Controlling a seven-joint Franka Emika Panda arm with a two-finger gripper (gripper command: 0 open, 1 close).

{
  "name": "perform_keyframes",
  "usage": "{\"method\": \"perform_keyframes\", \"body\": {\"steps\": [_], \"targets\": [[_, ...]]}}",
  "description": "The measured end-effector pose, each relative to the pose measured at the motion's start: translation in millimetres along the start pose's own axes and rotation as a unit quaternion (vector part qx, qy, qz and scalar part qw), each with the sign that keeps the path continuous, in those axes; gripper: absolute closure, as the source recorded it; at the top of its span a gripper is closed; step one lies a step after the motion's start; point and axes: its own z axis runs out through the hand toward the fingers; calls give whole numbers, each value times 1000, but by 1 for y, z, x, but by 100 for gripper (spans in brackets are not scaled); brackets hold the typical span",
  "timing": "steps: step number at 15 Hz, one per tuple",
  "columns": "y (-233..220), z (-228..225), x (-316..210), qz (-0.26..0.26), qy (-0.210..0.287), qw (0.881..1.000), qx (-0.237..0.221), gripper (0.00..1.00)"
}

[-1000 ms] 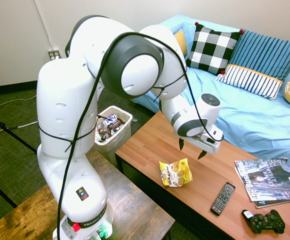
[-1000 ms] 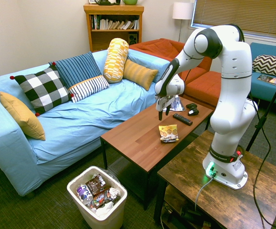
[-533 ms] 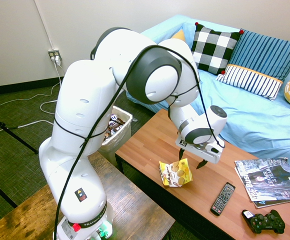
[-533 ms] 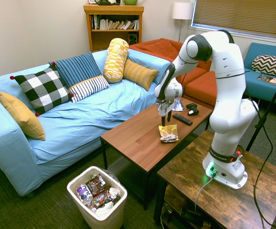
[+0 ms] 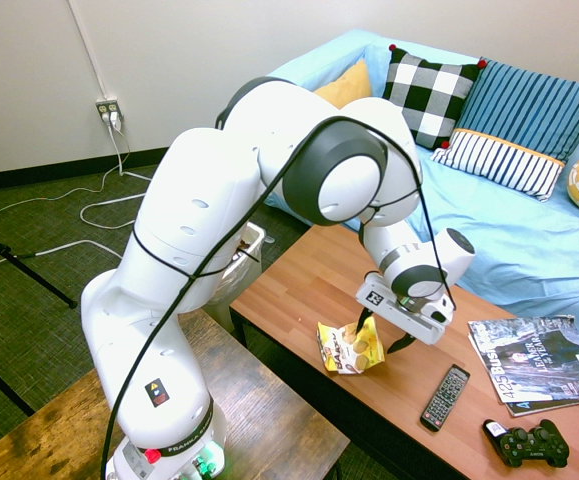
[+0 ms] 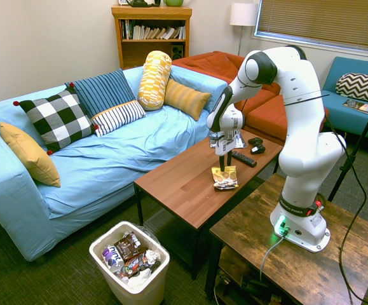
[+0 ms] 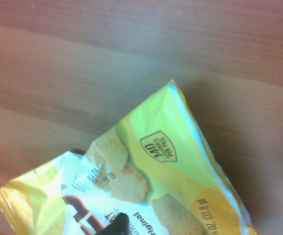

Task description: Throw the chip bag in the trash bin

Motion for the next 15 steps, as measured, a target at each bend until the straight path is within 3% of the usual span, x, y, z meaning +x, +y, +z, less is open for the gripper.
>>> {"method": "perform_keyframes", "body": {"steps": [2, 3, 15], "targets": [[-1, 9, 4, -3, -15, 1000, -3, 0], [-1, 12, 5, -5, -20, 1000, -5, 100], [-13, 29, 7, -4, -60, 998, -25, 100]]}}
